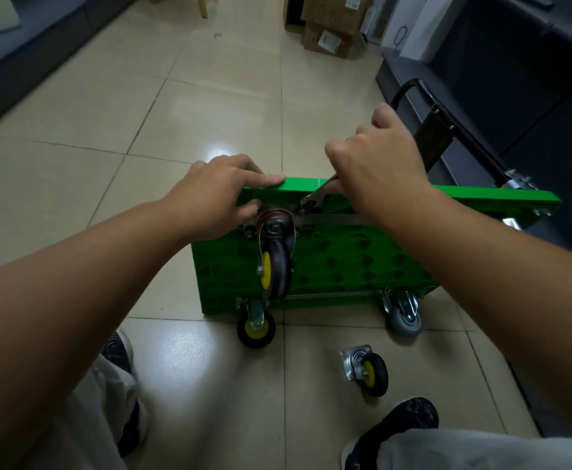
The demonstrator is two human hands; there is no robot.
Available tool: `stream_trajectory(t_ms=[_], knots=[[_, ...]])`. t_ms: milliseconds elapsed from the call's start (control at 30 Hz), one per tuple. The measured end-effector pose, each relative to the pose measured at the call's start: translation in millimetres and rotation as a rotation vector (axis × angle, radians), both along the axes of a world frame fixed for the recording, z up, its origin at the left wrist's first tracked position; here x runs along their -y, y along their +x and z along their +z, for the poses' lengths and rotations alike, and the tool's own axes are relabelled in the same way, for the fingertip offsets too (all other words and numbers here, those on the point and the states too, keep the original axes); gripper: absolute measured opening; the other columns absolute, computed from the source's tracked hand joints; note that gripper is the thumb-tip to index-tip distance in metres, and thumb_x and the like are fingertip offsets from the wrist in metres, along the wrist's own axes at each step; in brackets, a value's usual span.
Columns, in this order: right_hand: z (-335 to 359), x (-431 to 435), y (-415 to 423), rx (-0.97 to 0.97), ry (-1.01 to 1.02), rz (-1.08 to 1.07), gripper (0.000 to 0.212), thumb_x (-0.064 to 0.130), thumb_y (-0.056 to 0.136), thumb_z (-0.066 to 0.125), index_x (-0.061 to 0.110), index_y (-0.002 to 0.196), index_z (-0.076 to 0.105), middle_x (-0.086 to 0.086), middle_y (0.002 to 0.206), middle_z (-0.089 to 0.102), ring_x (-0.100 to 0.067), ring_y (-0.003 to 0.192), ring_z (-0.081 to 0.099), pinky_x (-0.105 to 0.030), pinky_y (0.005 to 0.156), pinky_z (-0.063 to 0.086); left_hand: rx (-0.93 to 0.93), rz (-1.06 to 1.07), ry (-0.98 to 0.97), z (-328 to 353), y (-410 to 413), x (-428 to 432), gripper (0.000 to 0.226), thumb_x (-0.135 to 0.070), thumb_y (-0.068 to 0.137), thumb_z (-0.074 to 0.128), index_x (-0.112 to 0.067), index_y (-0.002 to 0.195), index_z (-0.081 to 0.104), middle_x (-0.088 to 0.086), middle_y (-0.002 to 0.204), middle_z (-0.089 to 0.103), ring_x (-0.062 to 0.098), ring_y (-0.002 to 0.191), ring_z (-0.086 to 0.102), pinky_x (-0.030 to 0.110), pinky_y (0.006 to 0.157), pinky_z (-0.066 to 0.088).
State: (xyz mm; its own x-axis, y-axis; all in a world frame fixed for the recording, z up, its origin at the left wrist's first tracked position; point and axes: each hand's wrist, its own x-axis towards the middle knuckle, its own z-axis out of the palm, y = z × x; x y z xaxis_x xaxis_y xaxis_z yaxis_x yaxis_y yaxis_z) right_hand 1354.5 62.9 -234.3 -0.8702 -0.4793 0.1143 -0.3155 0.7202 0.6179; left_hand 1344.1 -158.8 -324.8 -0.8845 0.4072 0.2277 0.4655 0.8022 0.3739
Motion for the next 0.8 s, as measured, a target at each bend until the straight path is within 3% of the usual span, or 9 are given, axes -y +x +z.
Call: stream_trajectory(t_ms=[100, 267, 533, 700, 800], knots=[[-0.3, -4.0, -2.0, 0.015, -0.031, 0.035, 0.031, 0.045, 0.094, 0.066, 0.016, 0.094, 0.057, -0.013, 0.093, 0.071, -0.029, 0.083, 0.060, -0.041, 0.102, 0.032, 0.007, 0.002, 0.016, 1.2, 0.5, -0.5, 0.053, -0.029, 0.095, 0.065, -0.048, 0.143, 0.051, -0.005, 0.130, 0.059, 0.021, 0.119, 0.054, 0.046, 0.095, 0.045], [4.9, -3.7, -4.0, 0.066, -0.041, 0.062, 0.042, 0.056, 0.091, 0.061, 0.015, 0.096, 0.059, -0.013, 0.091, 0.069, -0.025, 0.073, 0.043, -0.040, 0.099, 0.030, 0.011, 0.010, 0.010, 1.5, 0.1, -1.6, 0.052, -0.030, 0.097, 0.063, -0.048, 0.143, 0.050, -0.006, 0.131, 0.058, 0.020, 0.119, 0.052, 0.045, 0.095, 0.044], [3.9, 10.7, -3.0, 0.018, 0.122, 0.114, 0.029, 0.036, 0.096, 0.066, 0.018, 0.082, 0.048, -0.006, 0.076, 0.062, -0.023, 0.069, 0.044, -0.040, 0.099, 0.031, 0.005, 0.016, 0.018, 1.5, -0.4, -2.2, 0.050, -0.030, 0.096, 0.064, -0.048, 0.142, 0.052, -0.006, 0.130, 0.059, 0.020, 0.119, 0.053, 0.044, 0.095, 0.044], [-1.8, 16.0, 0.2, -0.016, 0.180, 0.164, 0.034, 0.021, 0.097, 0.060, 0.014, 0.072, 0.039, -0.009, 0.077, 0.065, -0.025, 0.070, 0.043, -0.039, 0.101, 0.032, -0.003, 0.018, 0.017, 1.1, -0.2, -2.1, 0.050, -0.032, 0.095, 0.065, -0.047, 0.141, 0.052, -0.006, 0.129, 0.060, 0.021, 0.119, 0.055, 0.045, 0.096, 0.045], [-4.1, 10.7, -2.3, -0.005, 0.138, 0.122, 0.028, 0.025, 0.096, 0.063, 0.016, 0.079, 0.042, -0.011, 0.084, 0.071, -0.027, 0.076, 0.058, -0.039, 0.100, 0.033, -0.006, 0.021, 0.016, 0.5, -0.9, -2.5, 0.050, -0.031, 0.095, 0.065, -0.047, 0.141, 0.053, -0.006, 0.129, 0.060, 0.021, 0.119, 0.054, 0.044, 0.095, 0.044]])
